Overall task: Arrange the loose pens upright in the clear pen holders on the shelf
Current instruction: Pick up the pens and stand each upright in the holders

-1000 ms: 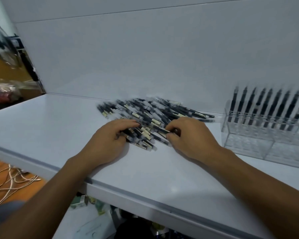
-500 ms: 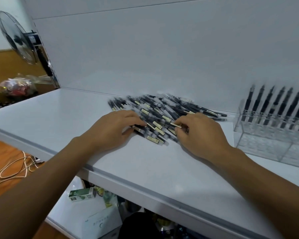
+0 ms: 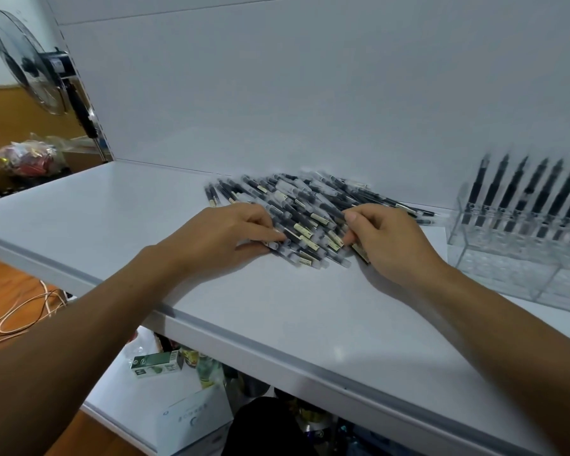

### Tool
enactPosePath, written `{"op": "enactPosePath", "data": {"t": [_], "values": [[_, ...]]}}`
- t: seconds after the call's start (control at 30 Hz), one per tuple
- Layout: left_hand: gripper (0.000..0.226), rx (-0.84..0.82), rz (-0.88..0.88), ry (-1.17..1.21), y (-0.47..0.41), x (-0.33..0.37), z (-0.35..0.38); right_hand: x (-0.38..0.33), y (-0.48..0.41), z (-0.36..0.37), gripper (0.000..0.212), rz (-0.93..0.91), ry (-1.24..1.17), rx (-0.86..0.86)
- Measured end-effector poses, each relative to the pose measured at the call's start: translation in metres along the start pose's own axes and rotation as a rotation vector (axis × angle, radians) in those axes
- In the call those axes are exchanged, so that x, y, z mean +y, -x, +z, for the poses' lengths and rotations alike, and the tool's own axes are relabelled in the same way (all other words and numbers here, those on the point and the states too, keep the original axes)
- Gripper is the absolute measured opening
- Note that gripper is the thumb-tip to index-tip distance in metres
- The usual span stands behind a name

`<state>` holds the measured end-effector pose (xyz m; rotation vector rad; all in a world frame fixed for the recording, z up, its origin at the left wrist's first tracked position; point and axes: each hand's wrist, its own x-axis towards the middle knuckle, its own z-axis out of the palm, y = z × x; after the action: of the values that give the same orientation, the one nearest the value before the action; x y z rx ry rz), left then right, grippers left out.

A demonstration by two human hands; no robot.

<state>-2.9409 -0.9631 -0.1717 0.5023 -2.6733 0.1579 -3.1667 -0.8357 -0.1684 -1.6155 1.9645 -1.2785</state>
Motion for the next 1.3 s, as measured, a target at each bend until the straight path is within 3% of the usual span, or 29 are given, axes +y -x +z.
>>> {"op": "enactPosePath", "data": {"t": [0.17,0.3,0.5,0.83,1.2,1.3], "values": [[0.031,0.092,-0.023,0.138,-0.003,0.008,0.002,0.0,0.0,-0.001,0.014,0.164,-0.416,-0.069],[0.024,0.187,-0.02,0.386,-0.014,0.016,-0.005,-0.008,0.005,-0.002,0.006,0.201,-0.616,-0.072],[0.024,0.3,-0.181,0.833,-0.036,0.046,-0.016,-0.014,0.005,-0.016,0.006,0.069,-0.363,0.013],[0.029,0.42,-0.205,1.328,-0.108,0.11,-0.015,-0.007,0.012,-0.099,0.014,-0.068,-0.139,0.16],[0.026,0.326,-0.237,1.477,-0.18,0.175,0.023,0.063,0.025,-0.222,0.004,-0.018,0.143,0.363],[0.025,0.344,-0.263,1.491,-0.191,0.183,0.033,0.084,0.028,-0.241,0.018,0.026,0.096,0.462]]}}
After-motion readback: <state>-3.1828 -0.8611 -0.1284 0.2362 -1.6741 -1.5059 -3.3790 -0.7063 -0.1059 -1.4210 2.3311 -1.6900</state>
